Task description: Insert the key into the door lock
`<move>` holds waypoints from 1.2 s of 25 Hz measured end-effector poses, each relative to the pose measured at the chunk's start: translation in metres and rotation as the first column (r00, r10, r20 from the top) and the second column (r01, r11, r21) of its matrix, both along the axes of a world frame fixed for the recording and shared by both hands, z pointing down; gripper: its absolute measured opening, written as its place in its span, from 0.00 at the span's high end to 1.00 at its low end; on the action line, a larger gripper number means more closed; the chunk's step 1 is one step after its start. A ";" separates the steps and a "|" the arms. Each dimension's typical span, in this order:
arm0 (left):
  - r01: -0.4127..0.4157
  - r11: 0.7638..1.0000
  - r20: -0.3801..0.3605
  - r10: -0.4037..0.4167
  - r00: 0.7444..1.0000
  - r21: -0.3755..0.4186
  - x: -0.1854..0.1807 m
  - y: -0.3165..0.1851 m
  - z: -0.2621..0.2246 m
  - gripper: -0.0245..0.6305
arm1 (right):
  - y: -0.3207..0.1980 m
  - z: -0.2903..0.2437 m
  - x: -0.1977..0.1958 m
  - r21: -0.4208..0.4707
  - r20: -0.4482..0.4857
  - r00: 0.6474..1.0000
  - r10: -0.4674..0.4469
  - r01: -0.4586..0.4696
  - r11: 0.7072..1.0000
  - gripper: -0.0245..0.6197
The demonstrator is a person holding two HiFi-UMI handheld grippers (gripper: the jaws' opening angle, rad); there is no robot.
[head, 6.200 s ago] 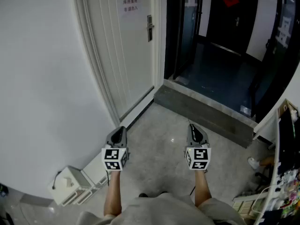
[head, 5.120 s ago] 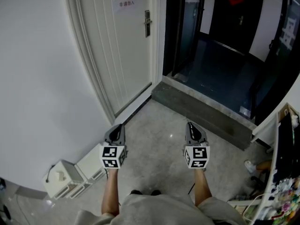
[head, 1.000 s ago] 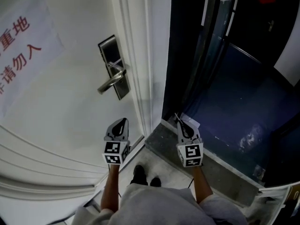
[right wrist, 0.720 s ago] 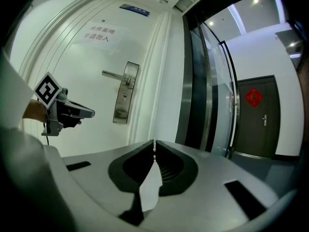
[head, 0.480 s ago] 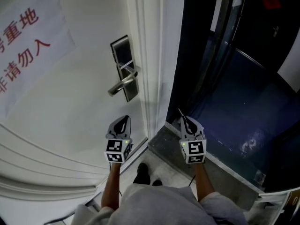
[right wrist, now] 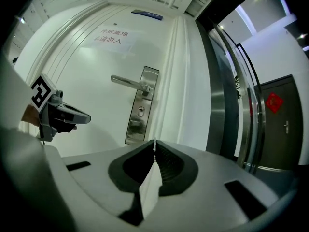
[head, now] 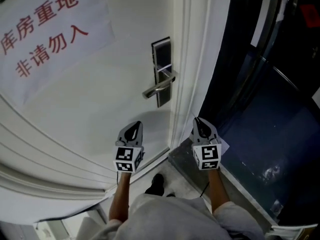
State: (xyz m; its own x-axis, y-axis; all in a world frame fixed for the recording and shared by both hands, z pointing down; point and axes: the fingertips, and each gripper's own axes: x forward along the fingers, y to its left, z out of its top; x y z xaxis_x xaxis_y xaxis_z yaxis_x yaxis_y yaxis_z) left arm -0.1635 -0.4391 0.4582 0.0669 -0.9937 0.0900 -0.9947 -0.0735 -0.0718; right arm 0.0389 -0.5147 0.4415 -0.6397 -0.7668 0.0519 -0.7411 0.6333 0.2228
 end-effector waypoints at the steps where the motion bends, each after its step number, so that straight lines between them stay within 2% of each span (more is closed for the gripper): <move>1: 0.018 1.000 0.002 -0.018 1.000 0.002 -0.007 0.005 -0.001 0.94 | 0.000 -0.002 -0.008 0.004 0.000 1.000 -0.017 0.017 1.000 0.92; 10: 0.146 0.989 0.007 -0.146 0.989 0.000 -0.056 0.049 0.000 0.94 | 0.007 -0.017 -0.064 0.057 -0.023 0.990 -0.140 0.141 0.988 0.92; 16: 0.174 0.985 -0.002 -0.174 0.985 -0.006 -0.067 0.062 0.003 0.94 | 0.005 -0.034 -0.085 0.115 -0.068 0.981 -0.184 0.190 0.975 0.92; 20: 0.166 0.986 -0.005 -0.166 0.986 -0.002 -0.067 0.058 0.002 0.94 | -0.002 -0.049 -0.092 0.185 -0.141 0.972 -0.188 0.212 0.960 0.92; 24: 0.150 0.989 -0.003 -0.150 0.989 0.008 -0.062 0.050 -0.001 0.94 | -0.007 -0.059 -0.098 0.304 -0.300 0.943 -0.146 0.239 0.922 0.92; 30: 0.142 0.990 0.002 -0.142 0.990 0.014 -0.060 0.043 -0.003 0.94 | -0.012 -0.059 -0.104 0.452 -0.518 0.855 -0.036 0.309 0.837 0.92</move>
